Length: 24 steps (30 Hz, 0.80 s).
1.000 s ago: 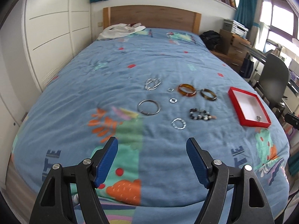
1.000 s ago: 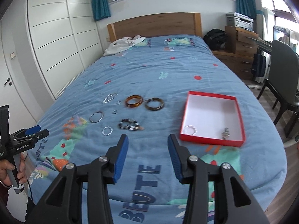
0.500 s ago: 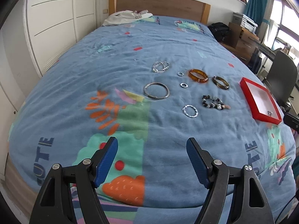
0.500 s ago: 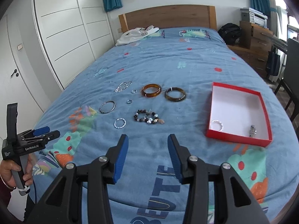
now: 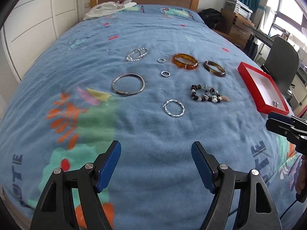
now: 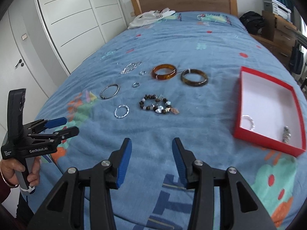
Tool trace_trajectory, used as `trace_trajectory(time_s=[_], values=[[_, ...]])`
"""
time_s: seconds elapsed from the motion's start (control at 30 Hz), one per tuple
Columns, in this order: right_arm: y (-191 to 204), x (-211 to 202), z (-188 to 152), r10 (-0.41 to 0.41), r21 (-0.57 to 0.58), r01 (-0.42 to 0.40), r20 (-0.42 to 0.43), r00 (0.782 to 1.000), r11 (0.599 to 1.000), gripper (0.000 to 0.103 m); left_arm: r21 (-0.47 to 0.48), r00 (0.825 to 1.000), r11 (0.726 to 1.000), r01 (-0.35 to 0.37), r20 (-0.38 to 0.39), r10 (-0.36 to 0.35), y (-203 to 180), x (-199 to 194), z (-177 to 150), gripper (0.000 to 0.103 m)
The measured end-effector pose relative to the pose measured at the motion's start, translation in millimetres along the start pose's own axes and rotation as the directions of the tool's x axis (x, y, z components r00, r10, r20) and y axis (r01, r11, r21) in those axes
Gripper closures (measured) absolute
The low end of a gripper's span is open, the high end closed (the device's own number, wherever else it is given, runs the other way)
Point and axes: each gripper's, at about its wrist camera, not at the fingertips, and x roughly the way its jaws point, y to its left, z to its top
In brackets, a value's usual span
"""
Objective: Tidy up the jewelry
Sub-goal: 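Withdraw both tools from the box back toward the remaining jewelry, then grasp the second twisted silver hoop with left tool while right tool grasps the beaded bracelet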
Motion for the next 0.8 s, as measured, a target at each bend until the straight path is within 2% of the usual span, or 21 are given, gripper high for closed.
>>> trace_trajectory(time_s=[0.33, 0.57, 0.8], values=[[-21.6, 52.6, 26.6, 0.047, 0.004, -0.047, -0.026, 0.999, 0.999, 0.061, 0.008, 0.998, 0.999, 0.041, -0.044, -0.041, -8.2, 54.0, 27.5, 0.028], [-31.6, 83.2, 43.4, 0.074, 0.025, -0.073, -0.032, 0.997, 0.997, 0.061, 0.012, 0.996, 0.998, 0.066, -0.054, -0.066, -9.8, 75.5, 41.4, 0.03], [-25.7, 108.2, 51.1, 0.07, -0.032, -0.071, -0.054, 0.996, 0.997, 0.061, 0.039, 0.994, 0.996, 0.078, -0.075, -0.075, -14.8, 92.0, 43.9, 0.03]])
